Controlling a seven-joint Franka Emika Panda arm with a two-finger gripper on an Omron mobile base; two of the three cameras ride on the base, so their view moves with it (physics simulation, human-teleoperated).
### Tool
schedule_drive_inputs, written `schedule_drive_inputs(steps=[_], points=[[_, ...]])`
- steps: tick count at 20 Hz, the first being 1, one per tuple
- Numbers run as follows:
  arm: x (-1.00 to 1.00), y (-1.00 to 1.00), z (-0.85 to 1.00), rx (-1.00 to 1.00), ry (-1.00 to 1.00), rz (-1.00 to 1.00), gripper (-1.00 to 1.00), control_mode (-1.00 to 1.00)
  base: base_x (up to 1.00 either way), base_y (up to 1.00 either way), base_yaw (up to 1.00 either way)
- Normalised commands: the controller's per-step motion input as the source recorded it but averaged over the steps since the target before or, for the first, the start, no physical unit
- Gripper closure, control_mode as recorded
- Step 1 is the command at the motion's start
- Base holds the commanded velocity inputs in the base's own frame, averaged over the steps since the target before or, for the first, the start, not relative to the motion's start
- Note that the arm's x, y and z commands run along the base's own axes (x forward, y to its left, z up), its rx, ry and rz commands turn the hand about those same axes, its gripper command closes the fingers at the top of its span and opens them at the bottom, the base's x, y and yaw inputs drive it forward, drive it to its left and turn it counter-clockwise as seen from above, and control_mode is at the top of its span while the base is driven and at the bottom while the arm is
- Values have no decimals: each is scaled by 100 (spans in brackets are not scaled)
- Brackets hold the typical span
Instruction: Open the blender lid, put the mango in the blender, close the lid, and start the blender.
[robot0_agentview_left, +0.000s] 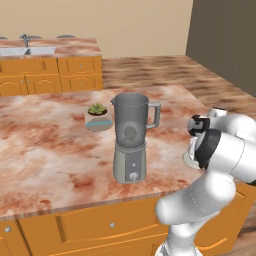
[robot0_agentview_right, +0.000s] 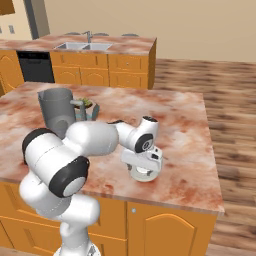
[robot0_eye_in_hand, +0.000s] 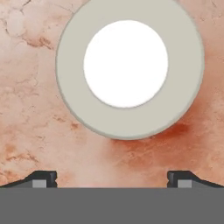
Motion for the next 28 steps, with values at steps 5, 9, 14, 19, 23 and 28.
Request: schedule_drive_inputs(steps=[5,9,14,19,23,28], points=[[26,0,-20,0,0,14,-100,-100,0,0,0],[33,0,-29,0,0,12,-100,-100,0,0,0],[27,-13,-18,0,0,6,-100,-100,0,0,0],[11,-13,0,0,0,0,-100,-100,0,0,0],[13,-1,-1,0,0,0,-100,-100,0,0,0],[21,1,-26,0,0,0,-100,-100,0,0,0]])
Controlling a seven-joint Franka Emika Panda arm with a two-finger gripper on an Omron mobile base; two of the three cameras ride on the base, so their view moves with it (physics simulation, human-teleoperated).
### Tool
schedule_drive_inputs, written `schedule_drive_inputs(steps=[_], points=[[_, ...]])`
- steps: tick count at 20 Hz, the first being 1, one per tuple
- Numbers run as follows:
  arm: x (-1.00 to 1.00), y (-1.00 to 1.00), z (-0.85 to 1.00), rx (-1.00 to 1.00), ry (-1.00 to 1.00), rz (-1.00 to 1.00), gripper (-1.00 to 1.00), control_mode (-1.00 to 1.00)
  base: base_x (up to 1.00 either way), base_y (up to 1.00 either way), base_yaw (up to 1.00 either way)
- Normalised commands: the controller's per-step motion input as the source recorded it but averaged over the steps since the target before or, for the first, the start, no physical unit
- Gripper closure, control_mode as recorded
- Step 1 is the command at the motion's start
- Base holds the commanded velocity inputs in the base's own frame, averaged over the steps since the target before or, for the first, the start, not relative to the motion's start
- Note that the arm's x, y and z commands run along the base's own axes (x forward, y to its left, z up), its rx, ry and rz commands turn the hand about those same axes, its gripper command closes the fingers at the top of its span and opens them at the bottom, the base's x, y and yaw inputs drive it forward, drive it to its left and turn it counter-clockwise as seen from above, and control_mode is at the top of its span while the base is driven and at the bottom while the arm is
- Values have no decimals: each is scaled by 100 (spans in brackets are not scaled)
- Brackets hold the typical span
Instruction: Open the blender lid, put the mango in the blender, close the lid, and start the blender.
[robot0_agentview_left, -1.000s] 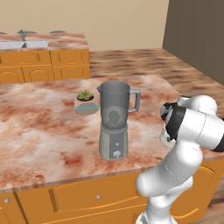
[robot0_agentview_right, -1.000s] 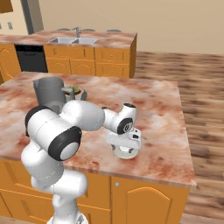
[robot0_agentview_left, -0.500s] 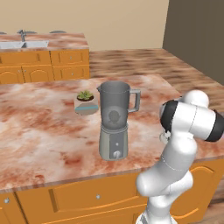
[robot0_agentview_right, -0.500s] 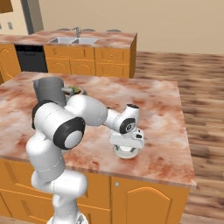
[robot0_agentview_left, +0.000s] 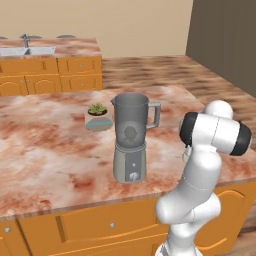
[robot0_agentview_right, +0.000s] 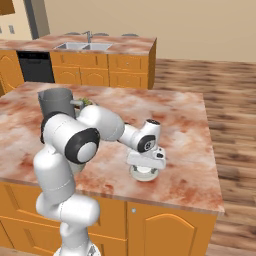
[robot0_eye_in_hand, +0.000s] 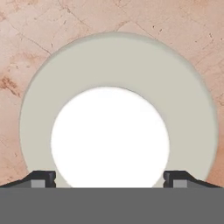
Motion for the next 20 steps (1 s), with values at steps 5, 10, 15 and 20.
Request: schedule_drive_inputs(steps=[5,10,15,20], points=[[-5,10,-52,0,-1,5,-100,-100,0,0,0],[-6,46,-75,-8,0,9,100,-100,0,0,0],[-8,28,-42,-9,2,5,100,-100,0,0,0],[0,4,-11,-1,8,0,100,-100,0,0,0]])
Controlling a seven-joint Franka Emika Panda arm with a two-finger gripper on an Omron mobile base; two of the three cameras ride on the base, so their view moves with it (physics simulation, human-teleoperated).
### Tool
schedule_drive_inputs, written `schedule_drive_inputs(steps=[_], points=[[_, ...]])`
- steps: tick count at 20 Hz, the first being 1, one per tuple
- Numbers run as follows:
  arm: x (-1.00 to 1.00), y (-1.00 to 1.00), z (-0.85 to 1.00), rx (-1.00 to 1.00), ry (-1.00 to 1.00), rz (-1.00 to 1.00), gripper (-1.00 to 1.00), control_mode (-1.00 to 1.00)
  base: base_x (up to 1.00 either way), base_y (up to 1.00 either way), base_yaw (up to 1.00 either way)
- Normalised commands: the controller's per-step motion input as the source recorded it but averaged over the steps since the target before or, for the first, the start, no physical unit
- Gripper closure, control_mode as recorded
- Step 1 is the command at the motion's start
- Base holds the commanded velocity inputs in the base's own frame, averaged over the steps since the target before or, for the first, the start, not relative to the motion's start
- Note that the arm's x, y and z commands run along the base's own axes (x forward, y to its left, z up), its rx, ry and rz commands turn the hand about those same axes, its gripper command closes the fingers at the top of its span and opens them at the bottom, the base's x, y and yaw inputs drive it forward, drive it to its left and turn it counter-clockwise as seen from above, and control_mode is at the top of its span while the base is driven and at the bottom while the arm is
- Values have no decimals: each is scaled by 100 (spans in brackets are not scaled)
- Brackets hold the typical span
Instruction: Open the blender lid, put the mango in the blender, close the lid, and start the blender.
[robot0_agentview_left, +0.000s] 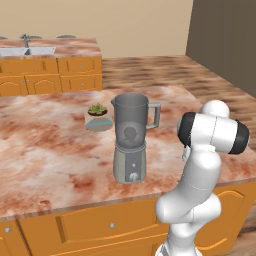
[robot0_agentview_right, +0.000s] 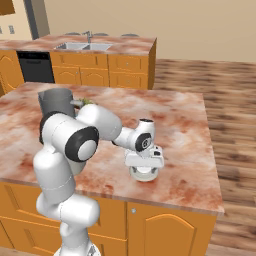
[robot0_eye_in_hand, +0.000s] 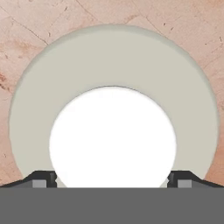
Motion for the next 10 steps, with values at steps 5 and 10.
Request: schedule_drive_inputs(steps=[5,10], points=[[-2,0,33,1,0,0,100,-100,0,0,0],[0,2,64,0,-6,0,100,-100,0,0,0]])
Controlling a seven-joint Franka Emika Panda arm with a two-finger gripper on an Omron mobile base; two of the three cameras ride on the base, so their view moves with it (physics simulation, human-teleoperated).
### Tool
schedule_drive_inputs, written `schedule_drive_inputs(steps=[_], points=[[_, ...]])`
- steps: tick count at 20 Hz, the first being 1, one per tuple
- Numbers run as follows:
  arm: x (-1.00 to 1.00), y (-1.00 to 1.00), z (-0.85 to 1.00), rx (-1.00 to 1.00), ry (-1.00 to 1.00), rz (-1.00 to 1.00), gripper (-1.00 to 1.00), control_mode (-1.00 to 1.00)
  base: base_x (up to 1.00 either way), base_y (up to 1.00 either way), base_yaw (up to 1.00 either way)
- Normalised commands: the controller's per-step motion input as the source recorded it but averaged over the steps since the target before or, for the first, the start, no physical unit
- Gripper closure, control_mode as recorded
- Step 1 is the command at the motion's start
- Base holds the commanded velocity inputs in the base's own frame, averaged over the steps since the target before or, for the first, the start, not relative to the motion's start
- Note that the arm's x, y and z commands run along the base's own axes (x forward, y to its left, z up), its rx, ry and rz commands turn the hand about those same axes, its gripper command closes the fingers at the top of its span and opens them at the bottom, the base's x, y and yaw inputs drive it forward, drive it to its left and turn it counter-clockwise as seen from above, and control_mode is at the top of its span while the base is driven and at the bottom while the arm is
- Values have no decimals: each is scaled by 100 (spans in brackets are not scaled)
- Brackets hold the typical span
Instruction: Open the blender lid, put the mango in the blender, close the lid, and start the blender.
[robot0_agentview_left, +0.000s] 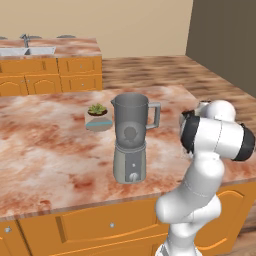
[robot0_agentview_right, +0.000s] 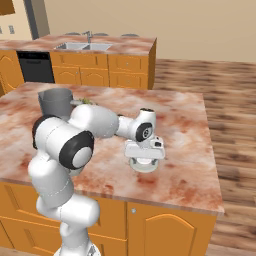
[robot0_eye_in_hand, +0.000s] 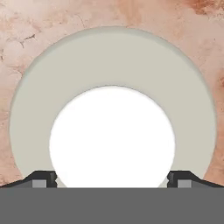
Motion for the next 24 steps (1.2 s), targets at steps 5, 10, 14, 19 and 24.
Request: schedule_drive_inputs(steps=[5,10,14,19,24], points=[[-4,4,91,0,-18,0,100,-100,0,0,0],[-17,22,100,0,-29,0,100,-100,0,0,0],[-28,35,100,0,-30,0,100,-100,0,0,0],[-33,33,100,0,-28,0,100,-100,0,0,0],[-40,35,100,0,-28,0,100,-100,0,0,0]])
